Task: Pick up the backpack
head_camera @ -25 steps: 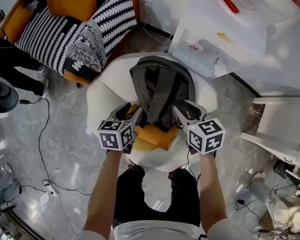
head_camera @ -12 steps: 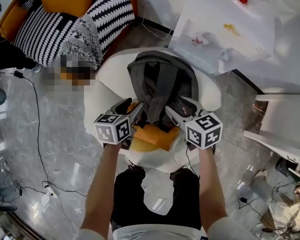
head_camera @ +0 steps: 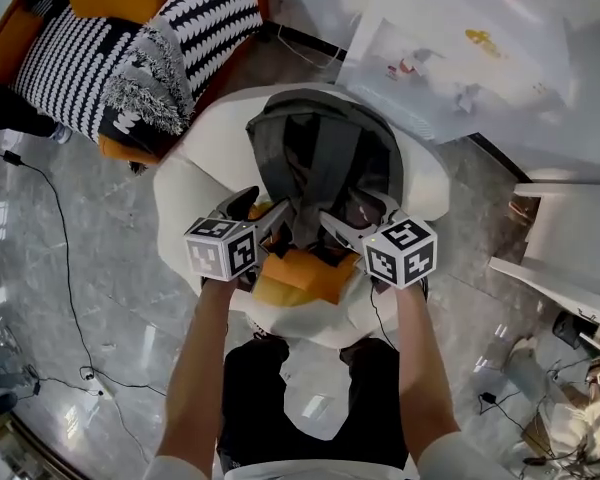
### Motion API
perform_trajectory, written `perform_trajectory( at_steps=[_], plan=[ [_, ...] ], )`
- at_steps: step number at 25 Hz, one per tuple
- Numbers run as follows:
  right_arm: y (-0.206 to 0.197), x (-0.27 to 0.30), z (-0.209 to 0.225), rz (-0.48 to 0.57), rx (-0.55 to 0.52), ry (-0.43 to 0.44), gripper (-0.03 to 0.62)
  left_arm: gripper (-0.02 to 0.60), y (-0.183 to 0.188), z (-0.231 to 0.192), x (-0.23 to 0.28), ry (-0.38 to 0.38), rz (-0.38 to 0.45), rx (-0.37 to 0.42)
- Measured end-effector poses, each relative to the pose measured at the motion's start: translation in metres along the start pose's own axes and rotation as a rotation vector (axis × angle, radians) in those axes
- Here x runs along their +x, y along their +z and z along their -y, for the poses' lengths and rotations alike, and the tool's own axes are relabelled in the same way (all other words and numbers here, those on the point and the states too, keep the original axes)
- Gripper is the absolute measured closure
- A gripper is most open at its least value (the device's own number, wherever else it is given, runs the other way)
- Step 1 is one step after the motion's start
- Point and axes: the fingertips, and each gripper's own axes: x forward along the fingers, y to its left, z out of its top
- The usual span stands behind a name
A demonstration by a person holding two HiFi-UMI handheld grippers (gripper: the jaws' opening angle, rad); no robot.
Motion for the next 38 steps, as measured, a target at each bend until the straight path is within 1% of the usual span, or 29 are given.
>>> perform_trajectory(
  at_steps=[3, 7, 9, 11, 13, 15, 19, 22, 28, 30, 33, 36, 38],
  plan=[
    [-0.005, 0.009, 0.006, 0.008, 0.018, 0.003, 0.310, 0.267, -0.006, -0.004, 0.007, -0.018, 0.002, -0.011],
    [-0.007, 0.016, 0.008, 0.042, 0.064, 0.042, 0.310, 0.267, -0.008, -0.009, 0.012, -0.050, 0.029, -0.055],
    [-0.007, 0.020, 0.007, 0.064, 0.104, 0.078, 0.310, 0.267, -0.006, -0.008, 0.015, -0.076, 0.039, -0.043],
    [-0.003, 0.023, 0.007, 0.092, 0.146, 0.116, 0.310, 0.267, 0.000, -0.004, 0.019, -0.113, 0.045, -0.014],
    [0.000, 0.027, 0.006, 0.107, 0.158, 0.138, 0.310, 0.262, 0.006, 0.002, 0.024, -0.155, 0.043, 0.009],
    [0.002, 0.030, 0.006, 0.116, 0.157, 0.148, 0.310, 0.257, 0.007, 0.005, 0.030, -0.192, 0.035, 0.012],
    [0.001, 0.036, 0.006, 0.109, 0.142, 0.151, 0.310, 0.256, 0.006, 0.005, 0.041, -0.245, 0.044, -0.055],
    [0.001, 0.035, 0.006, 0.100, 0.130, 0.136, 0.312, 0.253, 0.004, 0.005, 0.045, -0.251, 0.051, -0.082],
    [-0.007, 0.031, 0.008, 0.069, 0.097, 0.109, 0.313, 0.249, 0.003, 0.007, 0.046, -0.254, 0.055, -0.075],
    [-0.008, 0.034, 0.010, 0.064, 0.099, 0.089, 0.313, 0.268, 0.004, 0.007, 0.045, -0.256, 0.058, -0.071],
    [-0.011, 0.040, 0.011, 0.059, 0.105, 0.072, 0.330, 0.348, 0.005, 0.009, 0.045, -0.257, 0.070, -0.077],
    [-0.009, 0.044, 0.010, 0.079, 0.130, 0.087, 0.330, 0.354, 0.004, 0.011, 0.043, -0.266, 0.077, -0.082],
    [-0.007, 0.044, 0.008, 0.081, 0.116, 0.082, 0.332, 0.357, 0.004, 0.012, 0.040, -0.273, 0.079, -0.084]
  ],
)
